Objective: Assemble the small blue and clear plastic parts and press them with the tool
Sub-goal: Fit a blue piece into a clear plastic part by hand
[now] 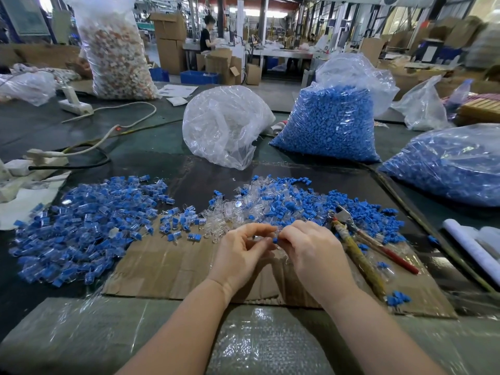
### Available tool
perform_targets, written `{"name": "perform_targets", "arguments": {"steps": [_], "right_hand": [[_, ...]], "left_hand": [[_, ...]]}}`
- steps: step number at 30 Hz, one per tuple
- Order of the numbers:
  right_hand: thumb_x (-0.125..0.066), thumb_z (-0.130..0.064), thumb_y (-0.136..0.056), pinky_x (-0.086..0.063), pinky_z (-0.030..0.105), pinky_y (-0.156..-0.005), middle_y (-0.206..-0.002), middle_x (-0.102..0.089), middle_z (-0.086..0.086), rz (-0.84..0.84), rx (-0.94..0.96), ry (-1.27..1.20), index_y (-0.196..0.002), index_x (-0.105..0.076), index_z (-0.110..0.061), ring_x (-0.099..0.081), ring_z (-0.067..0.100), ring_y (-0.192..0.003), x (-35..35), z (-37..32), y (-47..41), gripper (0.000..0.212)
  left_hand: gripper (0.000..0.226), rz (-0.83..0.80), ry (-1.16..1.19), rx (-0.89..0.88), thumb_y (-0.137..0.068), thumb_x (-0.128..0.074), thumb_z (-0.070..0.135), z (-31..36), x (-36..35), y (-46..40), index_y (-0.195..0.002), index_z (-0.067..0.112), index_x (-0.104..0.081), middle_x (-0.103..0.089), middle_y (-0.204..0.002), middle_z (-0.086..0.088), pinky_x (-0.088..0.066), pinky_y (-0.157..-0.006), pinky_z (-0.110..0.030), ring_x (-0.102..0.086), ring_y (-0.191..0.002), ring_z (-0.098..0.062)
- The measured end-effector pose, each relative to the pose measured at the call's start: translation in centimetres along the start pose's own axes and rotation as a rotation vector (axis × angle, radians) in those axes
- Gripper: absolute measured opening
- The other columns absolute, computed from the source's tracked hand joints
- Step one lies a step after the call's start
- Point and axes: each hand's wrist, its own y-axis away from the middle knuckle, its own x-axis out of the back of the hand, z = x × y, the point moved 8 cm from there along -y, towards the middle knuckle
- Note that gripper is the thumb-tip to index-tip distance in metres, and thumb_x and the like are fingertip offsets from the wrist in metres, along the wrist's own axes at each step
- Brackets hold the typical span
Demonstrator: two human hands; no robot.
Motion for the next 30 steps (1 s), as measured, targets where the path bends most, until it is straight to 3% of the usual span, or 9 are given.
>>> {"name": "perform_targets", "arguments": {"steps": [5, 9, 15, 20, 25, 30], "right_hand": [[-0.057, -0.028, -0.090, -0.036, 0.022, -0.064, -0.076, -0.053, -0.011, -0.022, -0.193, -0.179, -0.081, -0.057, -0.020, -0.050, 0.010, -0.074, -1.5, 1.2, 0.3, 0.012], [-0.056, -0.030, -0.091, -0.028, 0.020, -0.062, -0.076, -0.053, -0.011, -0.032, -0.233, -0.200, -0.082, -0.059, -0.021, -0.046, 0.007, -0.072, -1.8, 1.4, 0.3, 0.012], [-0.056, -0.033, -0.090, -0.035, 0.024, -0.064, -0.077, -0.061, -0.007, -0.055, -0.302, -0.232, -0.081, -0.061, -0.020, -0.052, 0.010, -0.073, -2.2, 1.7, 0.5, 0.016], [-0.057, -0.033, -0.090, -0.032, 0.023, -0.063, -0.076, -0.057, -0.009, -0.070, -0.318, -0.246, -0.080, -0.060, -0.023, -0.050, 0.008, -0.073, -2.7, 1.6, 0.7, 0.014], [-0.067, -0.022, -0.085, -0.047, 0.027, -0.069, -0.081, -0.063, -0.007, 0.016, -0.233, -0.339, -0.090, -0.064, -0.019, -0.056, 0.010, -0.076, -1.6, 1.1, 0.6, 0.006], [-0.069, -0.013, -0.082, -0.051, 0.041, -0.068, -0.084, -0.063, -0.001, 0.065, -0.111, -0.326, -0.091, -0.070, -0.014, -0.060, 0.019, -0.078, -0.7, 0.3, 0.6, 0.009]], "left_hand": [[0.022, -0.007, 0.007, 0.003, -0.086, -0.057, -0.006, -0.1, 0.1, 0.0, -0.098, 0.011, -0.065, -0.069, -0.094, -0.005, -0.055, -0.066, -0.019, -0.069, -0.076, -0.010], [0.020, 0.011, 0.033, 0.022, -0.086, -0.058, -0.007, -0.2, 0.4, 0.0, -0.100, 0.006, -0.064, -0.067, -0.094, -0.014, -0.056, -0.062, -0.019, -0.069, -0.069, -0.011], [0.015, -0.010, -0.013, 0.012, -0.084, -0.060, -0.005, 0.0, 0.5, -0.2, -0.090, 0.009, -0.063, -0.062, -0.079, -0.008, -0.057, -0.061, -0.022, -0.064, -0.062, -0.009], [0.013, -0.028, -0.003, 0.039, -0.086, -0.059, -0.004, -0.4, 0.5, -0.3, -0.092, 0.008, -0.063, -0.062, -0.082, -0.011, -0.058, -0.066, -0.025, -0.065, -0.065, -0.012], [0.016, -0.028, 0.009, 0.021, -0.087, -0.057, -0.003, -0.2, 0.5, -0.5, -0.097, 0.008, -0.062, -0.064, -0.090, -0.015, -0.054, -0.064, -0.019, -0.066, -0.067, -0.010], [0.016, -0.050, 0.002, 0.023, -0.087, -0.057, -0.002, -0.4, 0.4, -0.6, -0.090, 0.012, -0.066, -0.067, -0.088, -0.015, -0.052, -0.064, -0.018, -0.067, -0.072, -0.011]]}}
